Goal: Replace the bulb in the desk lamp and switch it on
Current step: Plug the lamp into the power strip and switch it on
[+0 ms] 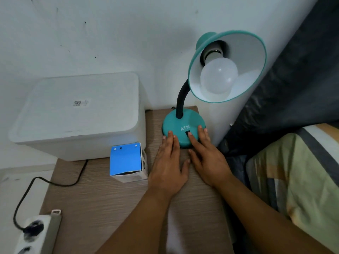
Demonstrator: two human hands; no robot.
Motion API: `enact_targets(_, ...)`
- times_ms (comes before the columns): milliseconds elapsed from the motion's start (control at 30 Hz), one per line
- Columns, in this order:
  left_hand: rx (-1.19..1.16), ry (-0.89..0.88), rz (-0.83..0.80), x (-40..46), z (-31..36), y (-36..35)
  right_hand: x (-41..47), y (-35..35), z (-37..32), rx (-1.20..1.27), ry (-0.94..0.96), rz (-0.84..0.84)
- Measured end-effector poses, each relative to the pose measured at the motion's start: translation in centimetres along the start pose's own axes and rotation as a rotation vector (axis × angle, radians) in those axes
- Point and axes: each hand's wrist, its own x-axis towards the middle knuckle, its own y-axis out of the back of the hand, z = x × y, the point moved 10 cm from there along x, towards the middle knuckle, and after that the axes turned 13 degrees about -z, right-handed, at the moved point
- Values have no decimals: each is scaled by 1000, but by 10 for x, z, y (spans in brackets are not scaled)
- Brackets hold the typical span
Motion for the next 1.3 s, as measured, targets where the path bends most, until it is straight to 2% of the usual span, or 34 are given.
enact_targets(233, -14, 9, -14, 0, 1, -1, 1, 0, 0, -66, 8, 29)
enact_targets(1300, -12, 53, -6, -3, 7, 13, -1, 2, 7, 55, -90, 24)
